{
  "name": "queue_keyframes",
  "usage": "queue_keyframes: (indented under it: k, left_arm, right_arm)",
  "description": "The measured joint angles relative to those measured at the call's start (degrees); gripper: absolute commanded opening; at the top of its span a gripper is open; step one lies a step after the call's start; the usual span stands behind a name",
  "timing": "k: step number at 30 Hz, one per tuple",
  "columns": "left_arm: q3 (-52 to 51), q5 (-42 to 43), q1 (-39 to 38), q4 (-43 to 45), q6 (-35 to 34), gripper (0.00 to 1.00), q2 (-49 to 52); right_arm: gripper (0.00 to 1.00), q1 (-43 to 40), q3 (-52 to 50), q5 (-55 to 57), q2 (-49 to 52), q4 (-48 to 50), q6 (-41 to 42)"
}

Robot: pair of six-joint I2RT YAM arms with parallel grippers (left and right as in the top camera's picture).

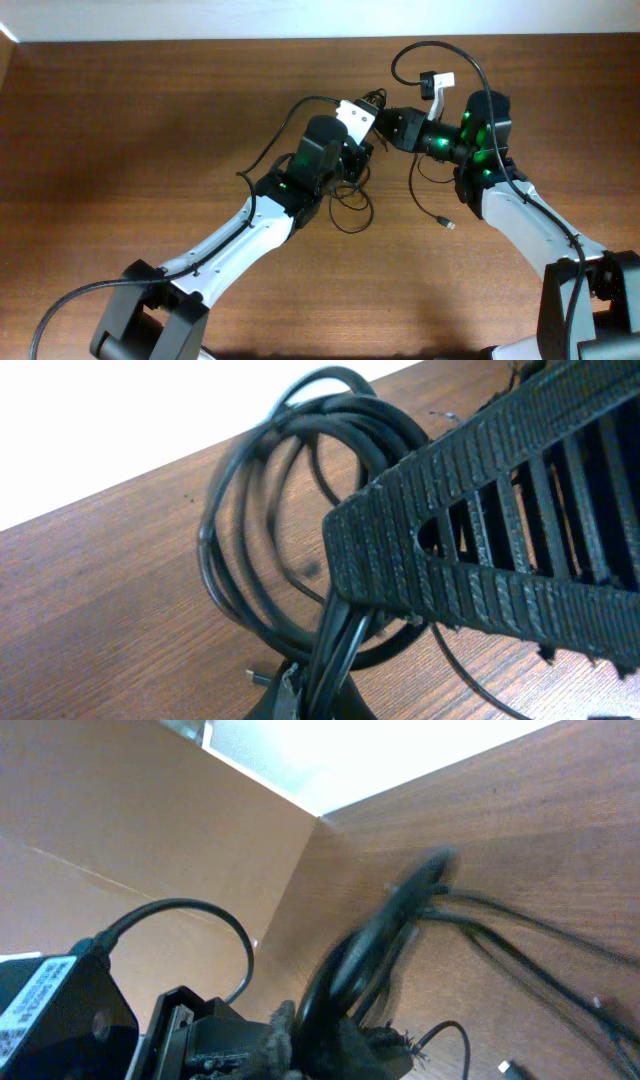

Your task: Untangle cables

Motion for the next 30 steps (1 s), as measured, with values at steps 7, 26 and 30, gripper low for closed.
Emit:
queue_keyframes:
  k: [7, 26, 30]
  left_arm:
    - [0.00, 3.08, 1.95, 0.02, -4.44, 0.00, 0.00]
    - [0.07, 7.10, 4.76, 0.02, -15.76, 0.00, 0.00]
    - [0.22, 10.51, 6.64, -4.83, -19.67, 0.00, -0.04]
  right_arm:
    - [0.04, 0.00, 0.00, -1.33, 0.00, 0.13, -0.02]
    - [0.04, -8.33, 0.00, -15.56, 0.00, 2.58, -0.07]
    - [0.04, -8.31, -0.15, -17.00, 0.02, 11.52, 1.29]
